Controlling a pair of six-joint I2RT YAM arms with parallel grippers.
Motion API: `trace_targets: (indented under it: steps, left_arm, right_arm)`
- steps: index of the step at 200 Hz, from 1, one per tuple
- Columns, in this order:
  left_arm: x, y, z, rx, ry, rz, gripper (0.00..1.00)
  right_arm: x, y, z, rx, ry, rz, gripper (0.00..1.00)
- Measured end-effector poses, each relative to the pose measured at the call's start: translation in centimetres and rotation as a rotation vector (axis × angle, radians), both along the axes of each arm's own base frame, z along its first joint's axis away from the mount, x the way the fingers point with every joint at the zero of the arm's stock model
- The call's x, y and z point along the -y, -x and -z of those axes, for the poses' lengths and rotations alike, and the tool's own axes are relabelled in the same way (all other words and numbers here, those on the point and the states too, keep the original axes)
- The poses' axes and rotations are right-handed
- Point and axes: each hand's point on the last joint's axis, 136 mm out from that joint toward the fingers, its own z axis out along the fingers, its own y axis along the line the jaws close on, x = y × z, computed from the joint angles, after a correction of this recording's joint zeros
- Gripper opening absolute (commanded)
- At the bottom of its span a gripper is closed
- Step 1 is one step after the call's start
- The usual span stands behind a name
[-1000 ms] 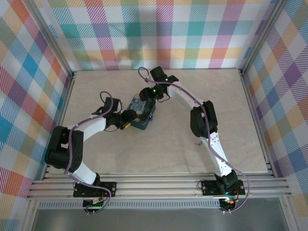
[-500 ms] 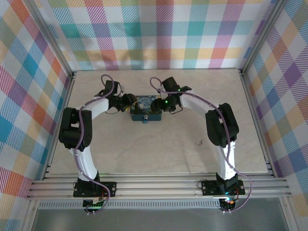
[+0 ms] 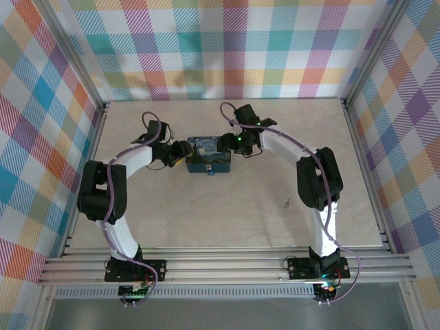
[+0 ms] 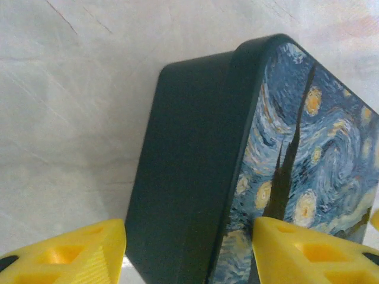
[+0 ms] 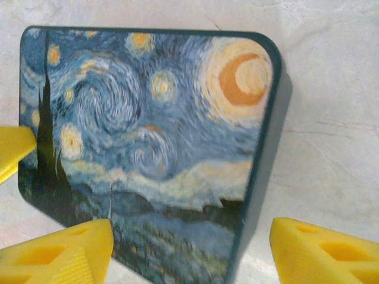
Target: Unlock the padlock with the key
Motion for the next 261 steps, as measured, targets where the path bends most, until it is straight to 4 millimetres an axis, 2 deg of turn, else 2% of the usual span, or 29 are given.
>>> trace_targets:
  steps: [24, 74, 112, 137, 170, 202, 227, 246, 261]
  left_arm:
    - [2.1, 0.4, -0.1, 0.010, 0.004, 0.034, 0.57]
    - [4.8, 0.0, -0.1, 0.015, 0.006, 0.062, 0.56]
    - [5.3, -0.5, -0.1, 0.011, 0.012, 0.057, 0.56]
    - [5.4, -0.5, -0.2, 0.014, 0.005, 0.057, 0.62]
    - [5.5, -0.2, -0.4, 0.016, -0.054, 0.085, 0.66]
    - [4.5, 0.2, -1.6, 0.039, -0.130, 0.095, 0.66]
    - [4.0, 0.5, -4.0, 0.091, -0.179, 0.100, 0.65]
    - [4.6, 0.9, -5.5, 0.141, -0.207, 0.121, 0.65]
    - [6.1, 1.6, -5.9, 0.166, -0.226, 0.158, 0.65]
  right_arm:
    - [-0.5, -0.9, 1.0, -0.022, 0.010, 0.000, 0.65]
    - [1.3, -4.4, 1.1, -0.017, 0.031, 0.060, 0.64]
    - [1.5, -5.3, 0.9, -0.020, 0.036, 0.070, 0.69]
    - [1.4, -5.2, 0.4, -0.026, 0.040, 0.059, 0.76]
    - [1.3, -5.0, -2.0, 0.006, 0.048, 0.027, 0.80]
    - [3.3, -3.5, -5.8, 0.057, 0.104, 0.032, 0.80]
    - [6.8, -0.3, -8.6, 0.079, 0.157, 0.078, 0.77]
    - [11.0, 3.4, -8.2, 0.028, 0.200, 0.146, 0.71]
    - [14.7, 6.7, -6.0, -0.058, 0.235, 0.216, 0.67]
